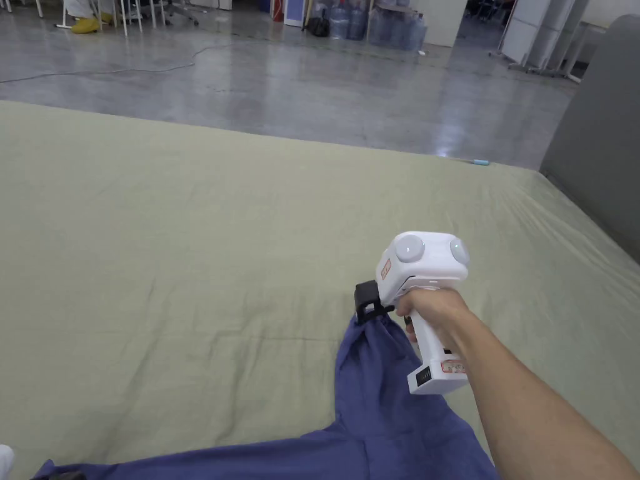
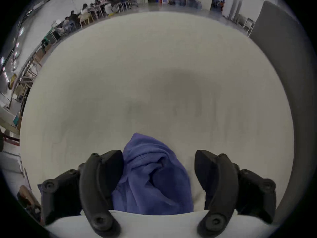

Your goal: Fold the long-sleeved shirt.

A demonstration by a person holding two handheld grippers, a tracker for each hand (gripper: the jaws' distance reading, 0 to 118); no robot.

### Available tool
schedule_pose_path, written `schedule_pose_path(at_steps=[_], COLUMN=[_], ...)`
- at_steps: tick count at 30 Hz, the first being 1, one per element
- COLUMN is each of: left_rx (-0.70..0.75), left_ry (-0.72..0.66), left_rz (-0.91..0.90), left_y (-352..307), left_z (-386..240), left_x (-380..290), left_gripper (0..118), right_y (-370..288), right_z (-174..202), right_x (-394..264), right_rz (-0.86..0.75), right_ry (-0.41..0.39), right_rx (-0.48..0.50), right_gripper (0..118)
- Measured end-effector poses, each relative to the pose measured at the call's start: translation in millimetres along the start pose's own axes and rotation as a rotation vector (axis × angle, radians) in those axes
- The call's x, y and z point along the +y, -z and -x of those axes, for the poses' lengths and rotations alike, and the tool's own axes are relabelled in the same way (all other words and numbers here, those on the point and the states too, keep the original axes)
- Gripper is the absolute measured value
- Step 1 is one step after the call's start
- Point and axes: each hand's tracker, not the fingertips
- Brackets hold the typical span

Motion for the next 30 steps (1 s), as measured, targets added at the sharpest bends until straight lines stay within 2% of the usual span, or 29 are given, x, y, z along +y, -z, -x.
schedule_pose_path(at_steps=[1, 2, 3, 8, 10, 14, 16, 20, 23, 24, 26, 27, 28, 30], left_rx=[0.000, -0.002, -0.001, -0.001, -0.002, -0.024, -0.035, -0.065, -0.072, -0.070, -0.068, -0.069, -0.070, -0.068], left_ry=[-0.006, -0.010, -0.011, -0.004, -0.004, -0.016, -0.018, -0.015, -0.010, -0.005, 0.005, 0.006, 0.006, 0.007], left_rz=[0.002, 0.006, 0.008, -0.001, -0.019, -0.057, -0.075, -0.087, -0.084, -0.084, -0.085, -0.086, -0.085, -0.084], left_y=[-1.8, -3.8, -5.9, -27.8, -41.9, -78.2, -94.9, -122.5, -135.0, -138.6, -145.4, -148.0, -150.1, -151.0], left_z=[1.6, 2.6, 3.3, 4.3, 7.0, 3.2, 0.3, -8.4, -14.0, -15.7, -18.8, -19.4, -20.0, -18.3], left_x=[-1.1, -2.0, -2.8, -5.3, -6.9, -12.8, -18.3, -33.0, -40.6, -42.5, -46.1, -47.4, -48.3, -50.3], left_gripper=[0, 0, 0, 0, 0, 0, 0, 0, 0, 0, 0, 0, 0, 0], right_y=[3.2, 6.0, 2.9, -57.2, -103.8, -205.3, -231.1, -220.3, -183.7, -167.3, -145.0, -139.6, -138.2, -151.0], right_z=[3.6, 7.1, 9.4, 16.2, 20.1, 28.1, 30.5, 40.6, 42.7, 43.1, 39.6, 37.6, 37.4, 34.9], right_x=[-2.4, -4.0, -7.8, -37.4, -64.7, -161.3, -222.4, -345.9, -407.8, -424.2, -447.9, -455.1, -460.5, -460.7], right_rz=[0.019, 0.032, -0.002, -0.127, -0.213, -0.428, -0.476, -0.455, -0.370, -0.334, -0.257, -0.256, -0.271, -0.329], right_ry=[-0.010, -0.019, -0.019, -0.009, -0.059, -0.100, -0.066, -0.031, 0.018, 0.058, 0.069, 0.092, 0.101, 0.100], right_rx=[-0.010, -0.023, -0.028, -0.024, 0.005, 0.011, 0.024, 0.033, 0.017, -0.020, -0.010, 0.001, 0.005, -0.024], right_gripper=[41, 41, 15, 15, 15, 15, 15, 15, 15, 15, 16, 23, 37, 96])
